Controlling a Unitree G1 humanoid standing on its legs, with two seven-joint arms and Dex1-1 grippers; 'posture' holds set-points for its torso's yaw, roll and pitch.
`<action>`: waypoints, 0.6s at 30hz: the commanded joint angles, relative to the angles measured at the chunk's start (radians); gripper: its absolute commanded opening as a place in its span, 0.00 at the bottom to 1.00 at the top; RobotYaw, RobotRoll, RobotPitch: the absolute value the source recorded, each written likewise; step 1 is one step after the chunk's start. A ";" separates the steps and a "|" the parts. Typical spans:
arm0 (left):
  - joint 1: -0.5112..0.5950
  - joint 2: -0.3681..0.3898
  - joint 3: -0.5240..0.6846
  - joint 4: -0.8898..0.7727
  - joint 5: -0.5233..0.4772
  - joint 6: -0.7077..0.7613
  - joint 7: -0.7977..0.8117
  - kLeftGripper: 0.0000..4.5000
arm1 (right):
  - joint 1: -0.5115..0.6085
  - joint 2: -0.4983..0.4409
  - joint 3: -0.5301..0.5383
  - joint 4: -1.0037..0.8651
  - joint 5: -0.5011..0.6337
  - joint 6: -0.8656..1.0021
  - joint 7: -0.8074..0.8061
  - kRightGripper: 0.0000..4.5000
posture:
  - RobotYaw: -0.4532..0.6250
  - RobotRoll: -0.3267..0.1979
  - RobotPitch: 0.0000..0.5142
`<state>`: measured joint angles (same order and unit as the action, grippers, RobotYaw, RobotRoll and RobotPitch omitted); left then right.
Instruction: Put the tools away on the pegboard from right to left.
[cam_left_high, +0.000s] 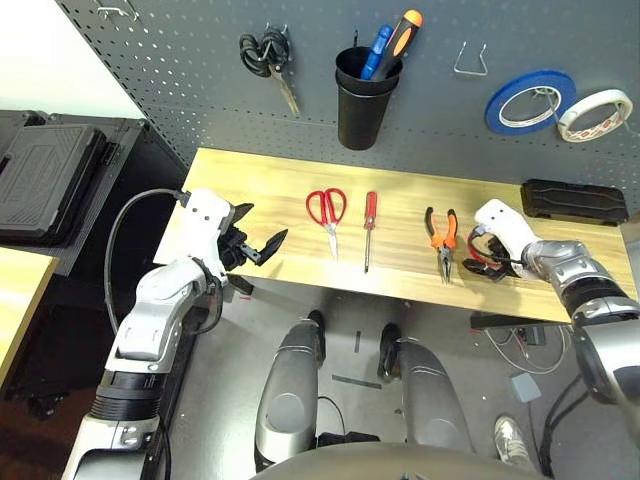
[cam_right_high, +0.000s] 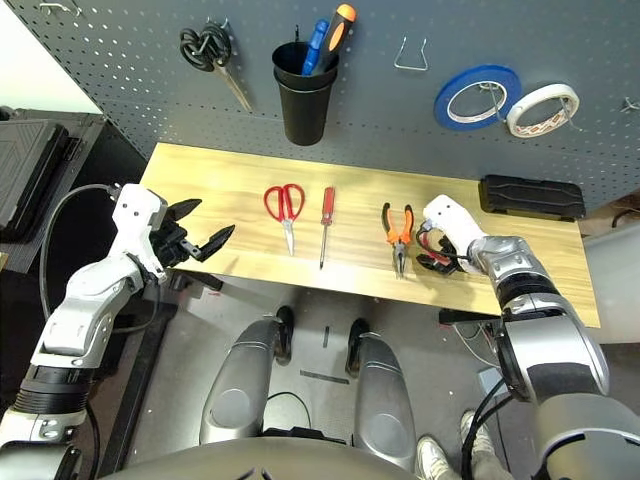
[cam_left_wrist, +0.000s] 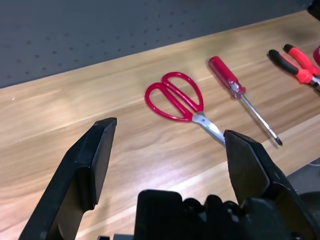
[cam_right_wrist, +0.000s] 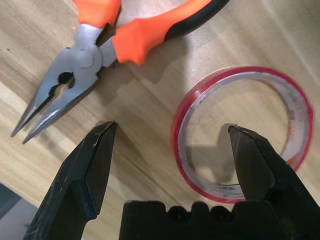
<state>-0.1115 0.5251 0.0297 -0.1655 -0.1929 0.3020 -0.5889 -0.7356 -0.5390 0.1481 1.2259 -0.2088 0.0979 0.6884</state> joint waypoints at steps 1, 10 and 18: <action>0.025 0.010 0.003 -0.033 0.006 0.026 0.006 0.99 | 0.026 0.026 0.021 0.053 -0.029 0.048 -0.034 1.00 | 0.75 0.62 0.66; 0.033 0.021 0.021 -0.053 0.002 0.040 0.012 1.00 | 0.030 0.029 -0.003 0.040 -0.022 -0.001 -0.145 0.32 | 0.77 0.62 0.63; 0.017 -0.001 0.015 -0.052 -0.017 0.015 -0.001 1.00 | 0.114 -0.017 -0.082 -0.041 0.024 -0.158 -0.316 0.00 | 0.76 0.62 0.58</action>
<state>-0.1049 0.5290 0.0499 -0.1964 -0.1982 0.3268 -0.5783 -0.6551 -0.5380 0.0893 1.1988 -0.2024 -0.0219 0.4101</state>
